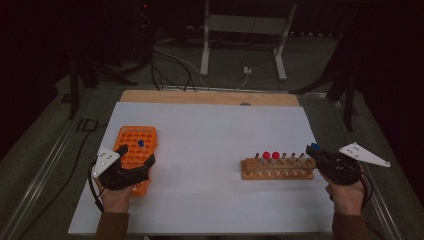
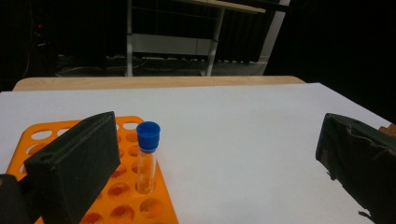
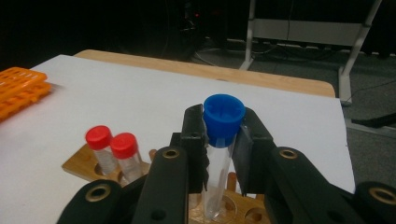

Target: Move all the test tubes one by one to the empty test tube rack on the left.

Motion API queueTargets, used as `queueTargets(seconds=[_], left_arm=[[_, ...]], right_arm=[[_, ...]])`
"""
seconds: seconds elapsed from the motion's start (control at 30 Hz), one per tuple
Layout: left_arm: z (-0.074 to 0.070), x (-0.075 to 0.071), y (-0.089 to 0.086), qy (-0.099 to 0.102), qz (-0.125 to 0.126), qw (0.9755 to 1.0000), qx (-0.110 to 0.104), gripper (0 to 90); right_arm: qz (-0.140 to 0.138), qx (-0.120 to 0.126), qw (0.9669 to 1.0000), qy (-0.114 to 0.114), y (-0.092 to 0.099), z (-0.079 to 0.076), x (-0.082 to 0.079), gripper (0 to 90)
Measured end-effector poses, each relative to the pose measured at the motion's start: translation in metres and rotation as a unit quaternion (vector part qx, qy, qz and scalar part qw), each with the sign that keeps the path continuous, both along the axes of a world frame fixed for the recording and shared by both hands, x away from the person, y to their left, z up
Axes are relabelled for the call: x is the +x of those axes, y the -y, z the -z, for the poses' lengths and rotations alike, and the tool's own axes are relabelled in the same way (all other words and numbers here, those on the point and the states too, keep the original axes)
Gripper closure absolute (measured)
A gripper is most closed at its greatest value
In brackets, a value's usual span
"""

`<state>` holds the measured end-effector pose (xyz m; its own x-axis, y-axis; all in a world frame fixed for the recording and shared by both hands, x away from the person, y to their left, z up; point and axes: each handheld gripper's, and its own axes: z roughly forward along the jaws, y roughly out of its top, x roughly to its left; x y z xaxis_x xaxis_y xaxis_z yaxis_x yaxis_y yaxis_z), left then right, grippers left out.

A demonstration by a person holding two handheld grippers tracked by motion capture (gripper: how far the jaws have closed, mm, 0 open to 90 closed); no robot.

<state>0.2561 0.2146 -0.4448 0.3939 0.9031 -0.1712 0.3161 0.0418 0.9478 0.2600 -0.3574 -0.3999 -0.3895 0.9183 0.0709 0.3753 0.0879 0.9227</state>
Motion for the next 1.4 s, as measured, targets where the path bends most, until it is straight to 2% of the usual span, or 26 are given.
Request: queueTargets(seconds=[0.2,0.27,0.4,0.47,0.63,0.8,1.03,1.13,1.23,1.3,1.4], left_arm=[[-0.001,-0.001,0.001,0.005,-0.001,1.0000,-0.001,0.4],[-0.002,-0.001,0.001,0.006,-0.002,0.9999,-0.011,0.4],[-0.006,-0.001,0.008,0.014,0.018,0.9997,0.002,0.4],[-0.009,-0.002,0.015,0.017,0.030,0.9994,0.008,0.4],[-0.015,0.000,0.035,0.015,0.049,0.9987,-0.002,0.4],[-0.022,0.007,0.062,0.016,0.074,0.9971,0.002,0.4],[-0.020,0.013,0.103,0.011,0.119,0.9928,0.005,0.9],[-0.018,0.014,0.119,0.010,0.143,0.9896,0.007,2.2],[-0.016,0.015,0.133,0.011,0.161,0.9869,0.009,3.2],[-0.014,0.017,0.143,0.009,0.172,0.9849,0.014,3.8],[-0.011,0.018,0.159,0.003,0.197,0.9802,0.015,5.4]], right_arm=[[-0.016,-0.010,0.9998,-0.008,-0.006,-0.002,-0.001,76.1],[-0.021,-0.006,0.9997,-0.009,-0.009,0.000,-0.001,76.1],[-0.037,-0.007,0.9992,-0.008,-0.020,0.000,-0.003,76.1],[-0.047,-0.008,0.9988,-0.008,-0.025,-0.001,-0.003,76.1],[-0.073,-0.007,0.9973,-0.009,-0.040,-0.001,-0.003,76.0],[-0.108,-0.003,0.9941,-0.012,-0.060,0.001,-0.003,75.9],[-0.140,0.004,0.9900,-0.018,-0.081,0.005,-0.003,75.9],[-0.150,0.012,0.9884,-0.022,-0.086,0.006,-0.002,75.8],[-0.162,0.031,0.9860,-0.026,-0.090,0.007,-0.002,75.7],[-0.162,0.034,0.9858,-0.026,-0.091,0.006,-0.002,75.7],[-0.167,0.047,0.9844,-0.028,-0.093,0.007,-0.001,75.7]])
